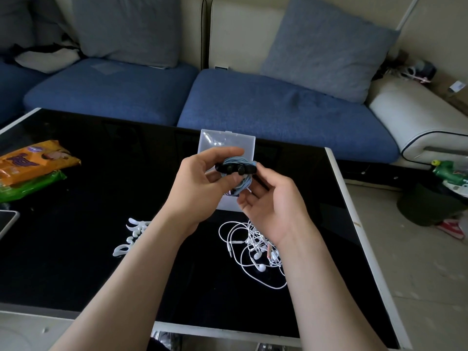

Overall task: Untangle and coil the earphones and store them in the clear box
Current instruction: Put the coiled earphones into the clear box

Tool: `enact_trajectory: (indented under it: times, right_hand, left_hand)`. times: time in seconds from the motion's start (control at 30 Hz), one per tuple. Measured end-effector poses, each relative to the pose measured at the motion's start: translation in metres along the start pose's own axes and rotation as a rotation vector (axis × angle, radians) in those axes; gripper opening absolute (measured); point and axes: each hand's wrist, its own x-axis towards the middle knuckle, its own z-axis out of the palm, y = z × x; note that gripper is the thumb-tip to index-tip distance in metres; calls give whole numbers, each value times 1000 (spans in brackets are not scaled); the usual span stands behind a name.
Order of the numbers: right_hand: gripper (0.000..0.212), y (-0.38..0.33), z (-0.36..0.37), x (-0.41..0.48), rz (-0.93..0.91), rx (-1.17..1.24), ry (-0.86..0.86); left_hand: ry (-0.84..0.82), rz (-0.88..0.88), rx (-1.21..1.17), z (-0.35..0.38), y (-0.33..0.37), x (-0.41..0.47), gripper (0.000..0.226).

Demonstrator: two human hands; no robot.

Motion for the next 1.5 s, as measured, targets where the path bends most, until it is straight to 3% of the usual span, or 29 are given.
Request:
enact_trajectory:
  times: [0.23,0.37,0.6,0.73,0.8,0.97,1.13,1.23,1.3,1.4,1.5]
  right_hand:
    - [27,5,7,12,77,158,-44]
    - [15,9,12,17,54,124,-53]
    - [16,15,17,27,-356,-545,224]
    - [39,22,15,31,-461,-717,163]
    - [36,25,16,35,-444,-782,102]
    - [32,24,20,40,-176,-386,-127]
    - [30,20,12,42,-209,-303,-118]
    - [27,17,8,48,-290,-306,-12]
    - [25,16,6,53,-348,-335,100]
    - [23,14,-1,61,-435,-462,298]
    - [23,16,-6,71,-497,-646,395]
  left_hand:
    - [100,-60,-98,-2,-4,6,37]
    - [151,-101,-159,-3,-7,12,35]
    - [185,-113,-109,-3,-18,19,40]
    - [208,-104,-49,-7,-24,23,34]
    - [216,-86,-22,-10,-26,23,33]
    - [214,-70,-32,-13,-26,21,30]
    - [193,-89,9,-17,-25,24,31]
    - [69,-146,-20,-21,-23,26,32]
    - [97,-173,55,-23,-24,27,32]
    - [252,-184,414,-32,-37,27,41]
    - [183,-174,771,-37,-54,24,48]
